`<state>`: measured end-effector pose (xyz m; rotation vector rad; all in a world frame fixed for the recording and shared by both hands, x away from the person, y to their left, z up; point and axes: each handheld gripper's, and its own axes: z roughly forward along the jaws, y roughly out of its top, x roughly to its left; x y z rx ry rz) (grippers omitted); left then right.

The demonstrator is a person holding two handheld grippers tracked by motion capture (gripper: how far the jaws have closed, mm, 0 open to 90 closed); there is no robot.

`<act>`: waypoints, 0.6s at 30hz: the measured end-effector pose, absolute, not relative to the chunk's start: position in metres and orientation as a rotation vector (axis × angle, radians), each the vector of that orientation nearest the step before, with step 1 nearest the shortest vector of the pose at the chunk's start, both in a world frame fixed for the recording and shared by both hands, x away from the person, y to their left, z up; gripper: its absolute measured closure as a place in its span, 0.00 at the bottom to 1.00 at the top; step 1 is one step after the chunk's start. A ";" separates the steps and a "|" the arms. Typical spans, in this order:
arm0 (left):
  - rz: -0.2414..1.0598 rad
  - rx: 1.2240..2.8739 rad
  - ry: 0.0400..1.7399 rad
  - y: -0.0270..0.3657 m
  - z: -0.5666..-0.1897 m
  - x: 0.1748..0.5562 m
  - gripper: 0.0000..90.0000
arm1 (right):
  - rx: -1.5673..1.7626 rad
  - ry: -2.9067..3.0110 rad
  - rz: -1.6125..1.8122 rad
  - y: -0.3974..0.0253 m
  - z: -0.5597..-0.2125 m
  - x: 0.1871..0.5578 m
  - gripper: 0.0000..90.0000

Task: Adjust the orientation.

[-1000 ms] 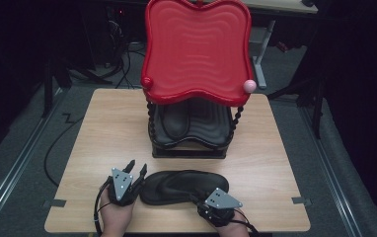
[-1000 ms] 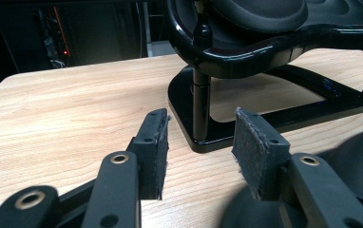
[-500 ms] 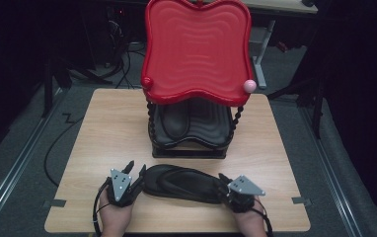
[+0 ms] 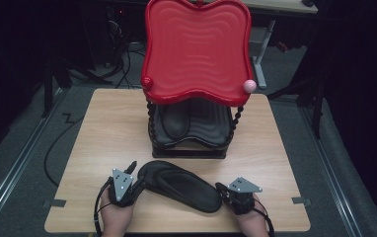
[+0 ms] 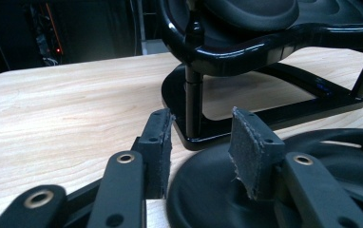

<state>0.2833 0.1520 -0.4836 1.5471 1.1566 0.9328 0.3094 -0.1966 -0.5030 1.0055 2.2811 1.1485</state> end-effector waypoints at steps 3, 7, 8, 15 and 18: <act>0.938 1.544 1.160 0.150 -0.484 0.283 0.63 | 0.962 2.334 1.193 -0.183 -0.504 0.296 0.96; 0.938 1.552 1.165 0.149 -0.486 0.279 0.61 | 0.904 2.388 1.237 -0.165 -0.505 0.288 0.94; 0.942 1.560 1.168 0.147 -0.487 0.275 0.59 | 0.837 2.429 1.260 -0.147 -0.506 0.281 0.93; 0.926 1.571 1.204 0.144 -0.493 0.255 0.52 | 0.759 2.445 1.308 -0.119 -0.499 0.287 0.82; 0.931 1.599 1.206 0.139 -0.498 0.248 0.50 | 0.770 2.415 1.340 -0.116 -0.494 0.293 0.76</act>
